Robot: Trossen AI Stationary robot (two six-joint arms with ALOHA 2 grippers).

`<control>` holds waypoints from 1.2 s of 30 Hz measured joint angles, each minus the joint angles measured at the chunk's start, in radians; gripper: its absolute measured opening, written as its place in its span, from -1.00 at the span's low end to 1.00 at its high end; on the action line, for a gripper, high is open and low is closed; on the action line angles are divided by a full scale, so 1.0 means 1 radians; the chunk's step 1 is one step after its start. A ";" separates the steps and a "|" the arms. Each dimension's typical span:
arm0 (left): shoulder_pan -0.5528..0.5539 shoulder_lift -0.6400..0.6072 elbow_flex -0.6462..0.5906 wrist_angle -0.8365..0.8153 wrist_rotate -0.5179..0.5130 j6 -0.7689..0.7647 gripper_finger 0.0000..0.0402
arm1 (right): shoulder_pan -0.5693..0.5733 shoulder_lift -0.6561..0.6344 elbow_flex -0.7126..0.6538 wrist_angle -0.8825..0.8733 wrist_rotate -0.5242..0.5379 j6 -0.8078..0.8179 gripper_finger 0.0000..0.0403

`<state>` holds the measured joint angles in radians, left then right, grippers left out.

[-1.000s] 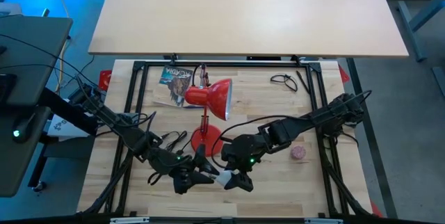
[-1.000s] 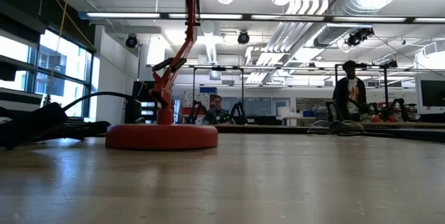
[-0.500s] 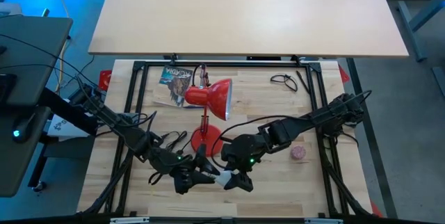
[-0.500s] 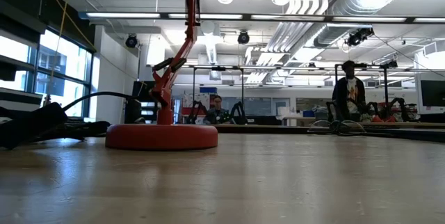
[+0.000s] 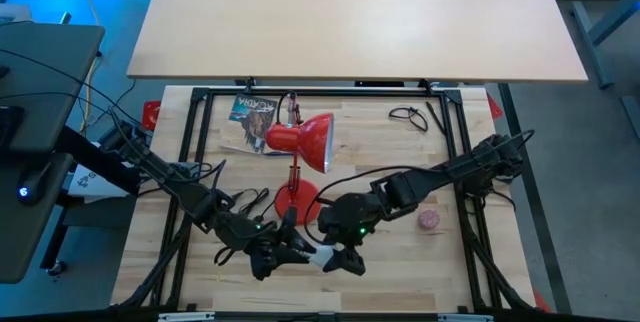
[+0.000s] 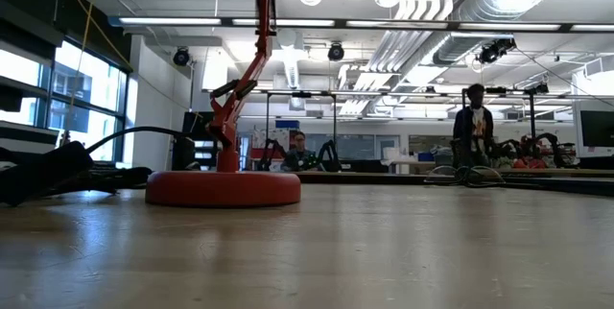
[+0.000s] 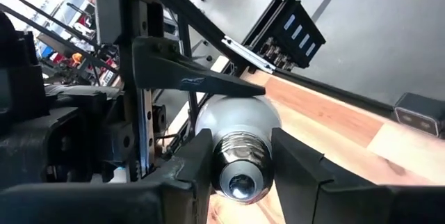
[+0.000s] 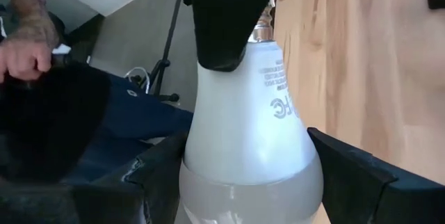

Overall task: Screw lightbulb
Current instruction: Insert the lightbulb on the lamp

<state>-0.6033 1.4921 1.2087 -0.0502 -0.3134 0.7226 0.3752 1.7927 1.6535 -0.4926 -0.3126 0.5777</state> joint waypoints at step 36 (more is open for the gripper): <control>0.000 -0.001 0.000 0.001 -0.022 -0.037 -0.76 | -0.007 0.000 0.000 -0.015 0.023 0.214 0.29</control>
<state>-0.6033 1.4914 1.2083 -0.0494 -0.3349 0.6857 0.3686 1.7927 1.6531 -0.5076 -0.2901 0.7914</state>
